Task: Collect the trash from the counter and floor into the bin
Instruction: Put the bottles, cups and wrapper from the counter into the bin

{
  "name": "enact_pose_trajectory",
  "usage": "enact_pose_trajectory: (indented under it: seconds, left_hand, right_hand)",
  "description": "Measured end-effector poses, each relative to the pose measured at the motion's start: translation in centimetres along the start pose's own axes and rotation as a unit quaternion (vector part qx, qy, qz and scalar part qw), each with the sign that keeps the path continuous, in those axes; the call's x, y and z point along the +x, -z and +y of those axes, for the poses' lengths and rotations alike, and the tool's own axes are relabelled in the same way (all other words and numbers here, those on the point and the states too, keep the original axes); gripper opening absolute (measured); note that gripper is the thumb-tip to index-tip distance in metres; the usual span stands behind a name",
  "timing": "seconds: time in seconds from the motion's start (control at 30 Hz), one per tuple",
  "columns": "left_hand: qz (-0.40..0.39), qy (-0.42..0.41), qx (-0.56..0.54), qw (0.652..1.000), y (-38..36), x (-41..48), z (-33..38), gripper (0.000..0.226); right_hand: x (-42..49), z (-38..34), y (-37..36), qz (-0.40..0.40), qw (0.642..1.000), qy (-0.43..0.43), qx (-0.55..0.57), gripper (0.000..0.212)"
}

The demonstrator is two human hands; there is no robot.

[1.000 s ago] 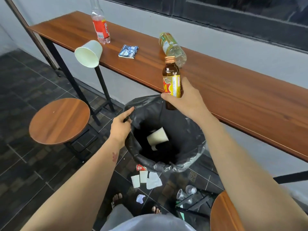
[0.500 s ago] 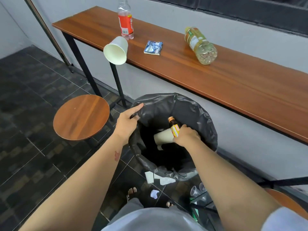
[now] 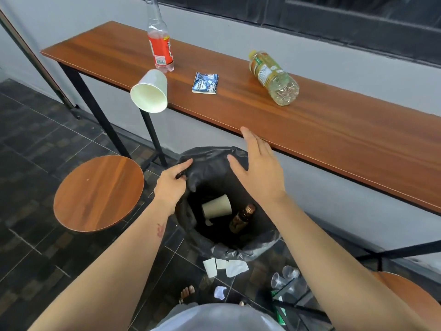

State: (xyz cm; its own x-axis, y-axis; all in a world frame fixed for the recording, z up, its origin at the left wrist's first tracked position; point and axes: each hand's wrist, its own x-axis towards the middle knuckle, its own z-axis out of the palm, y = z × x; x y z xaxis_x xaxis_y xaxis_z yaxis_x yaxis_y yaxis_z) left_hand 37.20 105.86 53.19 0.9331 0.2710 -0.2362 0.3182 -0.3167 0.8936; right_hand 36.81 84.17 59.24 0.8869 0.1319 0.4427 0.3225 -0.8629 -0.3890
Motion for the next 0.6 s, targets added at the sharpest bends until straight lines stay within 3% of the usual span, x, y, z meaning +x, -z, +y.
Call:
enact_pose_trajectory:
  seconds: [0.1, 0.17, 0.4, 0.6]
  left_hand:
    - [-0.004, 0.007, 0.006, 1.0, -0.3, 1.0, 0.0, 0.066]
    - [-0.001, 0.014, 0.013, 1.0, -0.4, 1.4, 0.5, 0.057]
    - [0.001, 0.03, 0.009, 1.0, -0.6, 2.9, 1.5, 0.051]
    - [0.003, 0.015, 0.006, 1.0, -0.6, 3.7, 2.4, 0.05]
  right_hand:
    - [3.2, -0.1, 1.4, 0.142, 0.989, 0.043, 0.019, 0.053]
    - [5.6, 0.4, 2.2, 0.183, 0.983, 0.022, 0.009, 0.052]
    - [12.2, 5.3, 2.1, 0.054, 0.98, -0.142, -0.126, 0.071]
    - [14.9, 6.9, 1.2, 0.018, 0.975, -0.202, -0.091, 0.066]
